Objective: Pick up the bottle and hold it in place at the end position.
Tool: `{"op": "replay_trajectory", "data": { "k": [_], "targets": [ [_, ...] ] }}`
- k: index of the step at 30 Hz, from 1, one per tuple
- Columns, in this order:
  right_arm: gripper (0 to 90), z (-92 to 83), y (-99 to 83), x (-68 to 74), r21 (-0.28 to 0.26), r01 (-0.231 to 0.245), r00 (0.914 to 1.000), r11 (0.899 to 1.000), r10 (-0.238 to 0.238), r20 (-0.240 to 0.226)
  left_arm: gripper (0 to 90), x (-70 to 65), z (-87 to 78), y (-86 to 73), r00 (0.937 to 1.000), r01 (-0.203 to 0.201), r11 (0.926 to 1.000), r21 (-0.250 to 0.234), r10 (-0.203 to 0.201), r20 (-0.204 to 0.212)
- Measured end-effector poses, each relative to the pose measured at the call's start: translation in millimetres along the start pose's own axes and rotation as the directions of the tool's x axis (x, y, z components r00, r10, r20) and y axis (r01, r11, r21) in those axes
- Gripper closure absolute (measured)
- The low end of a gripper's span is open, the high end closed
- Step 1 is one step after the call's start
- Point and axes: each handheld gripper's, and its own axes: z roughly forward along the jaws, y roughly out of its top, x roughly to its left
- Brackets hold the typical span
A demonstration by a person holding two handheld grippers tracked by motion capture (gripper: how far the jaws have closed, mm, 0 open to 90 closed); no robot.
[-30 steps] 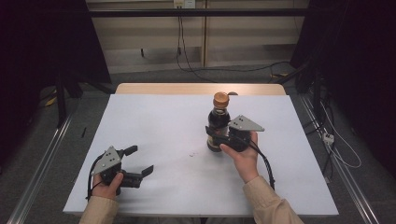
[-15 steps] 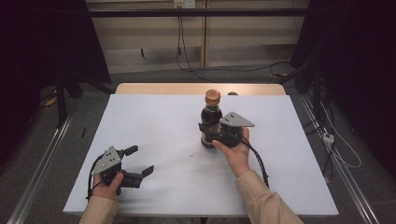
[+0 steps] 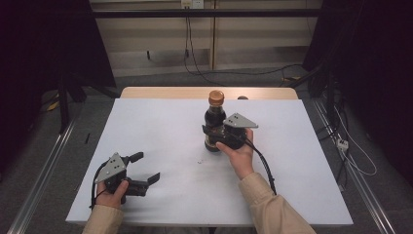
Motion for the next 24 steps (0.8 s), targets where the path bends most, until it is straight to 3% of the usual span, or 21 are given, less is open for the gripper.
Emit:
{"op": "replay_trajectory", "data": {
  "k": [15, 24],
  "targets": [
    [30.4, 13.7, 0.2, -4.3, -0.004, -0.012, 0.9999, 1.000, 0.012, 0.003, 3.5, 1.3, 0.0, -0.7, 1.0000, 0.002, 1.0000, 0.002, -0.002, -0.001],
    [30.4, 19.9, 1.8, 0.3, -0.002, -0.021, 0.9996, 1.000, 0.021, -0.021, 3.5, 1.6, 0.6, -0.8, 1.0000, 0.006, 1.0000, -0.001, -0.006, 0.001]
  ]
}}
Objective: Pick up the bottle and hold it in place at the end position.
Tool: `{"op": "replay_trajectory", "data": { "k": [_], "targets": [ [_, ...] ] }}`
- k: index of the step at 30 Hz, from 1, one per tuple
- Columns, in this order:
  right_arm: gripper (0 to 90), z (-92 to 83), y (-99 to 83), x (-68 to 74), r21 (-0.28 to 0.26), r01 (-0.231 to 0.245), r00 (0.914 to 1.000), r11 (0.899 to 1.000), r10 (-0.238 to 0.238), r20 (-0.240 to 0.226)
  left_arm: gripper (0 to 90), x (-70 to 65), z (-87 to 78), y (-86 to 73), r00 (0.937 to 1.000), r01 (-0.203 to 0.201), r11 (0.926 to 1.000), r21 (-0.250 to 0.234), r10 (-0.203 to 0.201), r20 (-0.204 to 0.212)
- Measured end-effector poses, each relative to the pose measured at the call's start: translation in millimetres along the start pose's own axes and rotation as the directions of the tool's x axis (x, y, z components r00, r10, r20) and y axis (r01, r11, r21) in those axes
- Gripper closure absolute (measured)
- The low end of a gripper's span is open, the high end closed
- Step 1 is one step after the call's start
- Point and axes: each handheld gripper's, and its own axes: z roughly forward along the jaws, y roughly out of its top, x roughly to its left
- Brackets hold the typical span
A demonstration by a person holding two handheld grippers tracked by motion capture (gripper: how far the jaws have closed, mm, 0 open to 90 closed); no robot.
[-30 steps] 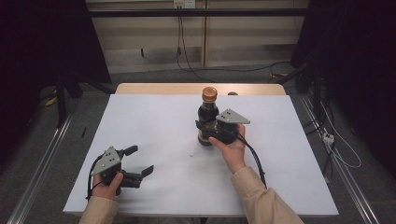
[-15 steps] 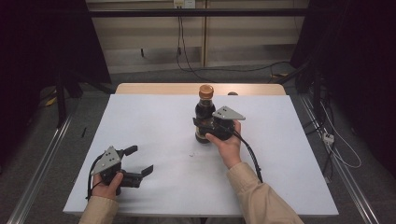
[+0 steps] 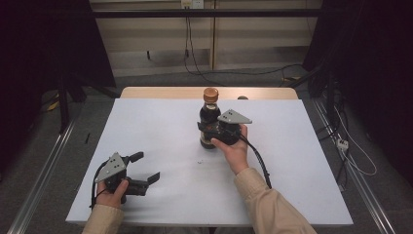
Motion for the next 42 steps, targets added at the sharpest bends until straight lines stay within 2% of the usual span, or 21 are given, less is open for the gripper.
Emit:
{"op": "replay_trajectory", "data": {
  "k": [3, 7, 11, 15, 19, 21, 24, 30, 32, 33, 34, 35, 36, 42],
  "targets": [
    [30.3, 0.2, -0.8, -0.2, -0.006, 0.000, 1.0000, 1.000, 0.000, -0.003, 3.5, 0.0, -1.1, -0.4, 1.0000, 0.001, 1.0000, -0.001, -0.001, -0.001],
    [30.1, -1.7, -1.2, 1.7, 0.006, 0.027, 0.9995, 1.000, -0.026, -0.016, 3.5, 1.1, -2.7, -1.2, 0.9999, -0.009, 0.9999, 0.008, 0.009, -0.006],
    [30.2, -2.7, -1.5, -1.6, 0.009, 0.018, 0.9991, 1.000, -0.017, -0.038, 3.5, 0.5, -2.8, -1.3, 1.0000, 0.005, 1.0000, -0.002, -0.005, -0.007],
    [30.3, -2.4, -1.5, -1.9, 0.010, 0.031, 0.9980, 0.999, -0.030, -0.056, 3.5, -1.3, -1.9, -0.2, 1.0000, -0.002, 1.0000, 0.004, 0.002, -0.004],
    [30.3, -4.8, -0.6, -5.3, 0.022, 0.019, 0.9976, 1.000, -0.018, -0.066, 3.5, -2.8, -0.8, -0.2, 1.0000, -0.001, 1.0000, 0.005, 0.001, -0.002],
    [30.2, -7.2, -0.2, -8.3, 0.032, 0.014, 0.9952, 0.999, -0.011, -0.098, 3.5, -3.5, -0.5, -0.8, 0.9999, 0.011, 0.9999, -0.001, -0.011, -0.001],
    [30.3, -8.8, 0.6, -9.3, 0.041, 0.014, 0.9949, 0.999, -0.010, -0.100, 3.5, -1.4, -1.3, -1.2, 1.0000, -0.003, 1.0000, 0.004, 0.003, -0.007],
    [30.4, -6.7, -0.6, -10.6, 0.031, 0.001, 0.9947, 1.000, 0.002, -0.103, 3.5, -2.6, 0.9, -0.9, 1.0000, 0.009, 0.9999, 0.007, -0.009, -0.004],
    [30.5, -4.4, -0.4, -5.9, 0.029, 0.038, 0.9943, 0.999, -0.035, -0.101, 3.5, -3.4, 2.5, -0.7, 0.9999, 0.011, 0.9999, 0.006, -0.011, 0.001],
    [30.5, -4.1, -0.6, -4.8, 0.030, 0.046, 0.9943, 0.998, -0.043, -0.098, 3.5, -2.9, 2.9, -0.6, 1.0000, -0.002, 1.0000, 0.009, 0.002, 0.002],
    [30.5, -3.9, -0.7, -4.8, 0.029, 0.044, 0.9944, 0.999, -0.041, -0.097, 3.5, -4.1, 4.4, -1.1, 0.9996, 0.026, 0.9997, 0.002, -0.026, 0.010],
    [30.5, -3.9, -0.7, -4.8, 0.029, 0.044, 0.9944, 0.999, -0.041, -0.097, 3.5, -4.0, 5.3, -1.0, 0.9994, 0.032, 0.9995, 0.000, -0.032, 0.015],
    [30.5, -3.6, -1.4, -7.0, 0.023, 0.028, 0.9945, 0.999, -0.025, -0.101, 3.5, -3.4, 6.9, 0.3, 0.9995, 0.030, 0.9995, -0.005, -0.030, 0.013],
    [30.4, -3.2, -1.6, -5.6, 0.023, 0.028, 0.9952, 0.999, -0.025, -0.094, 3.5, -3.0, 12.7, 3.8, 0.9996, 0.024, 0.9997, -0.009, -0.024, 0.014]
  ]
}}
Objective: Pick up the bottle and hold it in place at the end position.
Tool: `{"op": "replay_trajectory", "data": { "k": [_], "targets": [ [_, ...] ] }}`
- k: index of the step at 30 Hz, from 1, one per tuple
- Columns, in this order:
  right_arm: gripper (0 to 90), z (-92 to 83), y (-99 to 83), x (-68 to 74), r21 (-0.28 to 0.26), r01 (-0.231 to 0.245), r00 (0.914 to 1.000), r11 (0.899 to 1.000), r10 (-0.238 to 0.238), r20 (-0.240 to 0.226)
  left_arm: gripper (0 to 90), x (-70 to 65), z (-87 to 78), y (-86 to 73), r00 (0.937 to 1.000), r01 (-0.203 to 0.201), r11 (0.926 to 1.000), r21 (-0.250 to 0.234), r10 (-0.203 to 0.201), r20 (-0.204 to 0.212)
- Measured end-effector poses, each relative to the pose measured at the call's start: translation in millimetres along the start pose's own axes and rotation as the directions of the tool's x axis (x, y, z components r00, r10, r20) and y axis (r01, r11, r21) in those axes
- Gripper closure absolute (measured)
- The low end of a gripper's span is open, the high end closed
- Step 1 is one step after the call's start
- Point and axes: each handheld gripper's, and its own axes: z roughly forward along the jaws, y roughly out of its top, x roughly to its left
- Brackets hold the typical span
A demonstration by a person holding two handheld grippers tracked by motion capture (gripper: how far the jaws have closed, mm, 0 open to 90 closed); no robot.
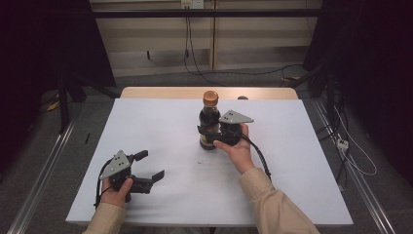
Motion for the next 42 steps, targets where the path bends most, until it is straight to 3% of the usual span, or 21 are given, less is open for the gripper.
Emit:
{"op": "replay_trajectory", "data": {
  "k": [10, 26, 42],
  "targets": [
    [30.4, 1.1, -1.8, 0.9, -0.015, 0.000, 1.0000, 1.000, 0.000, 0.005, 4.0, -5.7, 4.8, 10.8, 0.9999, 0.001, 1.0000, -0.006, -0.001, 0.014],
    [30.2, 1.1, -3.0, 0.4, -0.018, -0.009, 1.0000, 1.000, 0.009, 0.000, 4.1, 0.5, 13.2, 40.1, 0.9967, 0.081, 0.9967, -0.008, -0.081, 0.010],
    [30.1, 1.0, -2.6, 0.4, -0.012, -0.012, 0.9999, 1.000, 0.012, 0.001, 4.3, -0.5, 27.9, 70.8, 0.9956, 0.071, 0.9972, 0.020, -0.072, 0.060]
  ]
}}
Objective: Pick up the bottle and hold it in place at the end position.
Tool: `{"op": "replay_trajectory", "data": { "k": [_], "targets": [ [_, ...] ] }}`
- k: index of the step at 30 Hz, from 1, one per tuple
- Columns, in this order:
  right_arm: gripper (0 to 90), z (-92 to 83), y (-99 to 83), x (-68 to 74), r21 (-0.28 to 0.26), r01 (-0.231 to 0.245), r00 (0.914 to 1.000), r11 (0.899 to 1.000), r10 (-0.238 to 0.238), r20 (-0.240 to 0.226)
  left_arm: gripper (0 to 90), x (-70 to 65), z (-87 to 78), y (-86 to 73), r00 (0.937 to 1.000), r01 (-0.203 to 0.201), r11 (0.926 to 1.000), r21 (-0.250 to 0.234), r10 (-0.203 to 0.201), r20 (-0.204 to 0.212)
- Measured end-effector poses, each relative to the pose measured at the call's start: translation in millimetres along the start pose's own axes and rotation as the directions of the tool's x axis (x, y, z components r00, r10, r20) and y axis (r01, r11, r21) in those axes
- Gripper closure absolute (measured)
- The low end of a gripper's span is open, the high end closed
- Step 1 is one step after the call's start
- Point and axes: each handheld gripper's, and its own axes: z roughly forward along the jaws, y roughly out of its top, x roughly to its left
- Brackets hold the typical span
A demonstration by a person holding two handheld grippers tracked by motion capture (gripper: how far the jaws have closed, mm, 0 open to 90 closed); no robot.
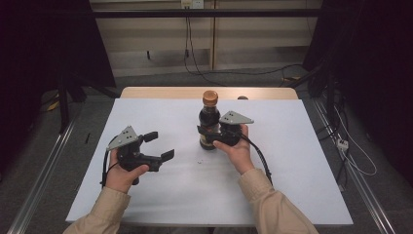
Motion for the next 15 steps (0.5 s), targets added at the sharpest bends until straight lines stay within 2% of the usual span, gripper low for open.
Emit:
{"op": "replay_trajectory", "data": {
  "k": [2, 7, 10, 15],
  "targets": [
    [30.1, 0.0, 0.0, 0.0, 0.000, -0.001, 1.0000, 1.000, 0.001, 0.000, 4.3, 0.8, 2.9, 3.0, 1.0000, -0.001, 1.0000, 0.007, 0.001, -0.003],
    [30.1, 0.0, -0.4, 0.0, -0.001, 0.000, 1.0000, 1.000, 0.000, 0.002, 4.3, 1.9, 10.1, 8.5, 0.9998, -0.001, 0.9998, 0.021, 0.001, 0.017],
    [30.1, 0.4, 0.1, -0.8, 0.001, 0.001, 1.0000, 1.000, -0.001, -0.005, 5.5, 1.4, 13.9, 12.1, 0.9993, 0.019, 0.9994, 0.030, -0.020, 0.031],
    [30.1, 0.0, -0.5, 0.2, 0.000, 0.000, 1.0000, 1.000, 0.000, 0.001, 5.5, 1.2, 17.2, 19.5, 0.9997, 0.016, 0.9994, 0.031, -0.017, 0.017]
  ]
}}
